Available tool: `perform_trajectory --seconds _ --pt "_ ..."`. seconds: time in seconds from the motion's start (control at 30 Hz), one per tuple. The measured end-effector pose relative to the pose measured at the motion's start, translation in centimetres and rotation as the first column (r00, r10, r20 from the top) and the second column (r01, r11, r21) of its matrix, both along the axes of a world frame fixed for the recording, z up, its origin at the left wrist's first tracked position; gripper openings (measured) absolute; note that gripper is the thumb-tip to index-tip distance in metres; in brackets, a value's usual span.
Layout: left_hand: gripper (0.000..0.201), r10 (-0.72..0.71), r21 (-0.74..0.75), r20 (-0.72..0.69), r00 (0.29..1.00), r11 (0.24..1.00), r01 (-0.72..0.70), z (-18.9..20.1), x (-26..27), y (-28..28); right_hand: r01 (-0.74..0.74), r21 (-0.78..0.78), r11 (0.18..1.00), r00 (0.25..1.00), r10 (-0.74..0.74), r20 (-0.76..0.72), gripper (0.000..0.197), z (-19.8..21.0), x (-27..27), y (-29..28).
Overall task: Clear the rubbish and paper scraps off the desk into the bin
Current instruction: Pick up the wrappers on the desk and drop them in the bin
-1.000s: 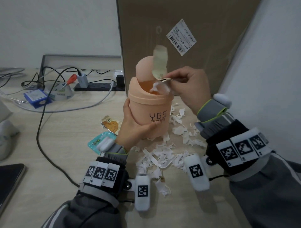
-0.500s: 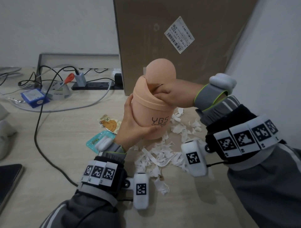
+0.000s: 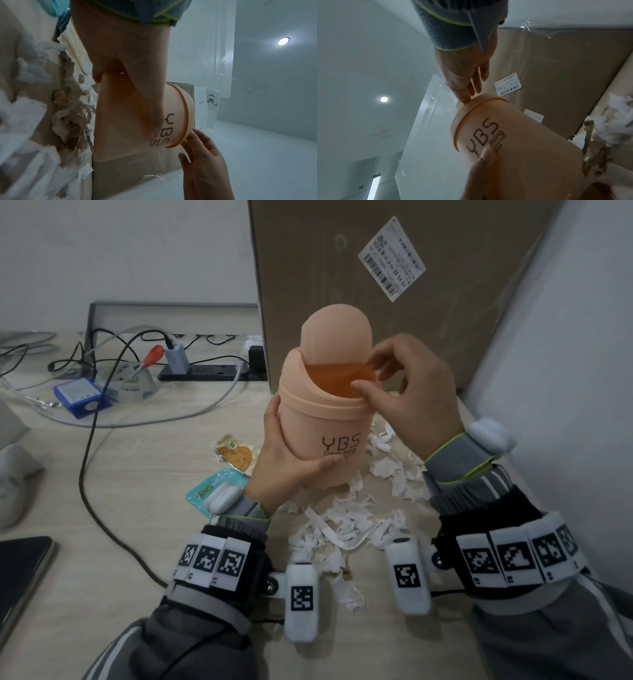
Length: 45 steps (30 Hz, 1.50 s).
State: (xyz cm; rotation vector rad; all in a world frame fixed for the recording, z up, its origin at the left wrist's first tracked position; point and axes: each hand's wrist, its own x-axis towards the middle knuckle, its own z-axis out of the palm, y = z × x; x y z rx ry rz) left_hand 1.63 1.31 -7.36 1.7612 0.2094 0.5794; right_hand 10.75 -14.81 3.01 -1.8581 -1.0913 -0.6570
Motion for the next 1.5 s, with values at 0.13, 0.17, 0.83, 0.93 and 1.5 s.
perform_trajectory --seconds 0.13,0.17,0.83,0.93,1.5 --pt "0.133 -0.004 -0.005 0.007 1.0 1.0 0.004 -0.2 0.0 0.2 -0.067 -0.236 0.969 0.998 0.068 -0.005 0.034 -0.6 0.2 0.4" --pt "0.132 -0.006 -0.001 0.009 1.0 1.0 0.006 -0.1 -0.1 0.2 -0.068 -0.29 0.955 0.998 0.062 -0.029 0.04 -0.8 0.2 0.5" --pt "0.11 0.379 -0.075 0.056 0.924 0.924 -0.375 4.4 -6.7 6.1 0.184 -0.283 0.941 0.726 -0.324 -0.607 0.016 -5.3 0.1 -9.1" --pt "0.119 0.49 -0.069 0.02 0.872 0.87 -0.487 3.3 -8.8 8.0 0.076 -0.559 0.825 0.654 -0.465 -0.597 0.039 -6.5 -0.7 -11.0" --pt "0.125 0.738 0.06 -0.063 0.672 0.675 -0.735 -0.3 -10.6 11.1 -0.124 -0.842 0.525 0.64 -0.606 -0.472 0.07 -7.4 -1.9 -13.1"
